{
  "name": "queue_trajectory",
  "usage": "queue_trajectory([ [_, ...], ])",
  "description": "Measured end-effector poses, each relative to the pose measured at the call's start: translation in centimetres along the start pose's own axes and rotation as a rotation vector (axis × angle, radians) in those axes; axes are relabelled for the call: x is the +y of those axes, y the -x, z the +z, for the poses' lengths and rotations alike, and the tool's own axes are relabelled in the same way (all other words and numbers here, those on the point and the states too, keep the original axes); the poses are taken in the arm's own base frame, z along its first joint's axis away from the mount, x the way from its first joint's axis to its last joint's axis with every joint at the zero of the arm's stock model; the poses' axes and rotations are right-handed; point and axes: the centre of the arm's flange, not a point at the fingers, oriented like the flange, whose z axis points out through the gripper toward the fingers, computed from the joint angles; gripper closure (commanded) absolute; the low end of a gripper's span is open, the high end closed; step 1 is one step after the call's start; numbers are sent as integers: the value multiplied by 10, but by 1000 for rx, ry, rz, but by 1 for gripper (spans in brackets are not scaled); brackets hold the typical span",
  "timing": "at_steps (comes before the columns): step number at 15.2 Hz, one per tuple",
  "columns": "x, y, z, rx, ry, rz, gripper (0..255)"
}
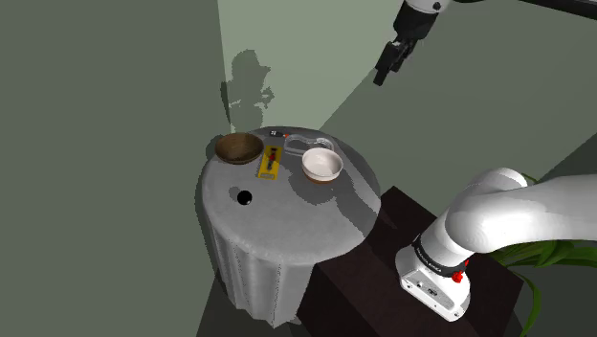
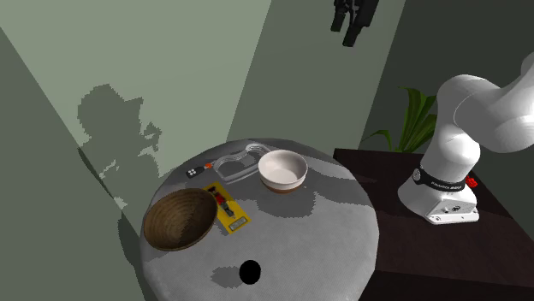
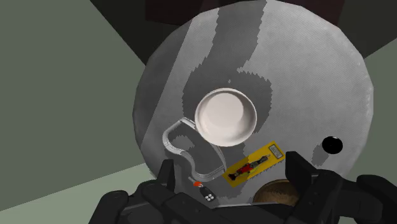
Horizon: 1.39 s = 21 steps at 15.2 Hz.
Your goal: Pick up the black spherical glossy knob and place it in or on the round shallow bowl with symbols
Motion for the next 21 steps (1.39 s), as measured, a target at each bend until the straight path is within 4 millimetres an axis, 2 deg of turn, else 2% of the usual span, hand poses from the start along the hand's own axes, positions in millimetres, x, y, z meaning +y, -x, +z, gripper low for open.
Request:
queue_trajectory([
  [2, -4, 0, 3, 0, 0, 3, 0],
  [3, -12, -3, 10, 0, 0, 7, 0],
  [13, -96, -34, 99, 5, 4, 67, 0],
  [17, -135, -46, 138, 7, 6, 92, 0],
  [21, -170, -65, 172, 11, 8, 117, 0],
])
